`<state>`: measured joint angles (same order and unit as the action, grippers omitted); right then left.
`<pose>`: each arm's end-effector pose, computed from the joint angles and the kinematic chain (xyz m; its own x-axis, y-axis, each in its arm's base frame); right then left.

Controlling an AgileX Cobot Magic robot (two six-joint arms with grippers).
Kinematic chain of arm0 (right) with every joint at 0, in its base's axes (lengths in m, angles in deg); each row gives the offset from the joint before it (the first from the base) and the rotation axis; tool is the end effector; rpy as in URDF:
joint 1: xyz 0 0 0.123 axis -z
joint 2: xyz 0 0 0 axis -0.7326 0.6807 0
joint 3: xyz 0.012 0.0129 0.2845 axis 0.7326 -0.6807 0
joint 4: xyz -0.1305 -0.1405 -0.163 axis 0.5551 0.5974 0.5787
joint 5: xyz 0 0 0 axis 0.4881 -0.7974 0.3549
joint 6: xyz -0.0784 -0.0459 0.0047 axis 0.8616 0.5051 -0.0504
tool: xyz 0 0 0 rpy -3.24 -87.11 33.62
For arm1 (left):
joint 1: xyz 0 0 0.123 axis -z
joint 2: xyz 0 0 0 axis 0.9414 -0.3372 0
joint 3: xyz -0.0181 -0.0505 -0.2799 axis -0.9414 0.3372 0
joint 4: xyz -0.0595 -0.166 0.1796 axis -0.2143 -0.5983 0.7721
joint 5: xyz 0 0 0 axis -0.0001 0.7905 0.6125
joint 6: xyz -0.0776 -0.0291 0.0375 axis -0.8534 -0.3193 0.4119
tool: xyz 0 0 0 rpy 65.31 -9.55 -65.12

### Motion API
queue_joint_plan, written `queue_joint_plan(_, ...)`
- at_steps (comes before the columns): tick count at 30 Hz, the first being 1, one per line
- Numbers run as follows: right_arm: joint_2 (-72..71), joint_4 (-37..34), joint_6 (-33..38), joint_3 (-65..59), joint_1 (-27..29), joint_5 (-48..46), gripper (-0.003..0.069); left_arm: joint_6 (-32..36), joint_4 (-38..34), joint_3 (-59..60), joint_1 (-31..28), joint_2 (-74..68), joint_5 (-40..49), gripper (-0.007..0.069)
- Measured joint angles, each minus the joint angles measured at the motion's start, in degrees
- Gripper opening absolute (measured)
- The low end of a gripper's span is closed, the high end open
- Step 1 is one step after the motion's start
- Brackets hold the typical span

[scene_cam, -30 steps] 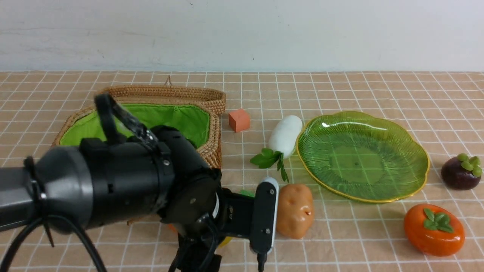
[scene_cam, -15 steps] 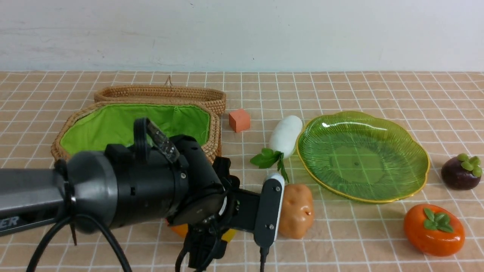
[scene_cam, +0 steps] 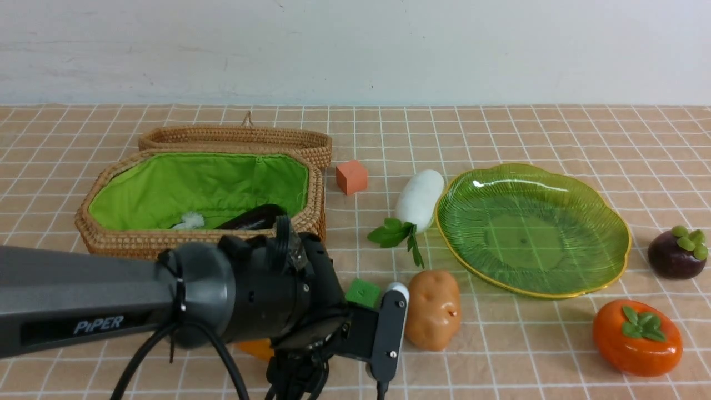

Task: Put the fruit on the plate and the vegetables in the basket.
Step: Grab the mango with your left arm and place it on the right plate

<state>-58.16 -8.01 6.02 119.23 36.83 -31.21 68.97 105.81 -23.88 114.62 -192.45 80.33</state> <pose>0.0194 0.0526 0.3962 -0.4140 -0.3025 -0.8586 -0.7053 0.7029 0.0924 0.2704 -0.2270 0.1623 0.1558 0.9867 0.0456 0.8810 -0.1597 0.4453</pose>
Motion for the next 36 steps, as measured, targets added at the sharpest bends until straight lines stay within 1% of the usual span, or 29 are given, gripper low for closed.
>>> queue_joint_plan(1,0.0,0.0,0.0,0.0,0.0,0.0,0.0099,-1.57,0.64,0.0,0.0,0.0,0.59,0.0516)
queue_joint_plan(5,0.0,0.0,0.0,0.04,0.0,0.0,0.0098,-3.73,2.11,0.0,0.0,-0.02,2.33,0.0516)
queue_joint_plan(10,0.0,0.07,0.0,0.04,0.0,0.0,0.0098,-6.87,2.06,0.0,0.33,1.13,3.07,0.0516)
queue_joint_plan(12,0.0,0.22,-0.17,0.04,0.0,0.0,0.0098,-9.99,1.6,0.0,1.71,4.07,3.47,0.0516)
queue_joint_plan(14,0.0,0.27,-0.46,0.04,0.0,0.0,0.0098,-11.36,0.74,0.0,3.53,7.1,3.54,0.0516)
queue_joint_plan(19,0.0,0.42,-1.0,0.07,0.0,1.89,0.0099,-12.21,-2.12,-0.47,7.56,12.36,4.02,0.0516)
queue_joint_plan(21,0.0,1.41,-1.93,0.07,0.0,3.53,0.0101,-12.71,-3.33,-2.63,8.89,13.38,4.29,0.0516)
queue_joint_plan(22,0.0,3.51,-4.37,0.07,0.0,6.51,0.0101,-13.19,-4.18,-5.48,9.13,13.0,3.9,0.0516)
queue_joint_plan(23,0.0,3.73,-5.08,0.07,0.0,6.84,0.0102,-13.35,-4.51,-7.02,9.13,12.66,3.81,0.0516)
queue_joint_plan(24,0.0,5.59,-7.86,0.07,0.0,9.16,0.0102,-13.96,-5.87,-11.35,8.93,11.09,2.33,0.0516)
queue_joint_plan(27,0.0,8.64,-13.2,0.07,0.0,12.33,0.0102,-14.17,-8.93,-21.33,8.08,5.51,-1.89,0.0516)
queue_joint_plan(31,0.0,10.81,-17.76,0.07,0.0,13.1,0.0104,-14.17,-10.89,-38.96,7.77,-7.81,-3.61,0.0516)
queue_joint_plan(32,0.0,11.95,-18.76,0.07,0.0,13.1,0.0104,-14.17,-10.97,-41.6,7.77,-10.74,-3.53,0.0516)
queue_joint_plan(33,0.0,13.85,-20.04,0.07,0.0,13.1,0.0104,-14.21,-11.26,-47.49,7.77,-15.05,-3.13,0.0516)
queue_joint_plan(34,0.0,14.94,-20.95,0.07,0.0,13.1,0.0105,-14.21,-11.55,-50.59,7.77,-17.8,-2.86,0.0516)
queue_joint_plan(36,0.0,18.63,-24.69,0.07,0.0,12.55,0.0105,-14.23,-12.29,-58.18,7.44,-24.98,-2.81,0.0516)
